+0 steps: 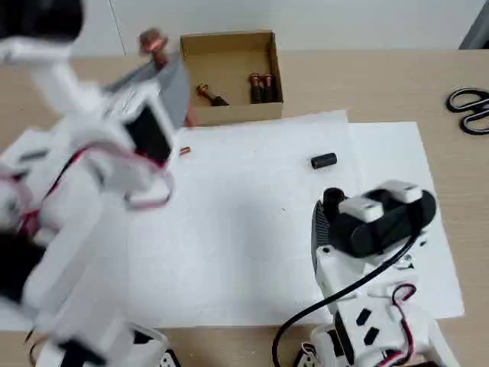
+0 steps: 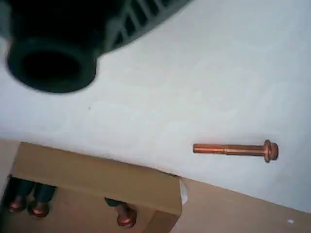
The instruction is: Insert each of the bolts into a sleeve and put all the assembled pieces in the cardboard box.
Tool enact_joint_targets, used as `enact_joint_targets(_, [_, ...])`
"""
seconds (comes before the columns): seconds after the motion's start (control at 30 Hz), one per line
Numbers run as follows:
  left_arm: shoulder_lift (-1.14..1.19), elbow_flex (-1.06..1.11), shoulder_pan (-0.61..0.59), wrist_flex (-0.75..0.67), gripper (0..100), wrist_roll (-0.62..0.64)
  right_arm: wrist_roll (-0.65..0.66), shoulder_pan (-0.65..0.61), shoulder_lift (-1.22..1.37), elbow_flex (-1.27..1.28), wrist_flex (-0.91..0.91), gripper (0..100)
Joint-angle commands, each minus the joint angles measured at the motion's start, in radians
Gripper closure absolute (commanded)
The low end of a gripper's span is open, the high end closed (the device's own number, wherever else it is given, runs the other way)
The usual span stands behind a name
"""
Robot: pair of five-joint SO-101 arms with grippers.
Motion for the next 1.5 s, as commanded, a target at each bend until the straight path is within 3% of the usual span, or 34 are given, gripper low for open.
enact_joint_targets(0.0, [-0.226,0.262,0.003,0.017,99,-0.008,0.026,-0.005,-0.056,0.021,0.027,99.5])
enact_joint_targets(0.2, [-0.526,0.708,0.003,0.009,99,-0.009,0.02,-0.005,-0.102,0.089,0.021,99.5])
enact_joint_targets(0.33, [-0.692,0.974,0.003,-0.075,99,-0.011,-0.061,-0.005,-0.142,0.161,-0.044,99.5])
enact_joint_targets(0.43, [-0.807,1.164,0.003,-0.215,99,-0.011,-0.077,-0.038,-0.171,0.242,-0.142,99.5])
enact_joint_targets(0.73, [-1.025,1.609,0.006,-0.704,99,-0.002,-0.184,-0.295,-0.223,0.397,-0.328,99.5])
enact_joint_targets(1.03, [-1.108,1.722,0.023,-0.845,99,-0.002,-0.187,-0.378,-0.231,0.499,-0.337,99.5])
enact_joint_targets(1.3, [-1.111,1.727,0.203,-0.845,99,0.104,-0.183,-0.489,-0.231,0.535,-0.335,99.5])
enact_joint_targets(1.47, [-1.108,1.73,0.221,-0.836,99,0.104,-0.126,-0.493,-0.231,0.534,-0.334,99.5])
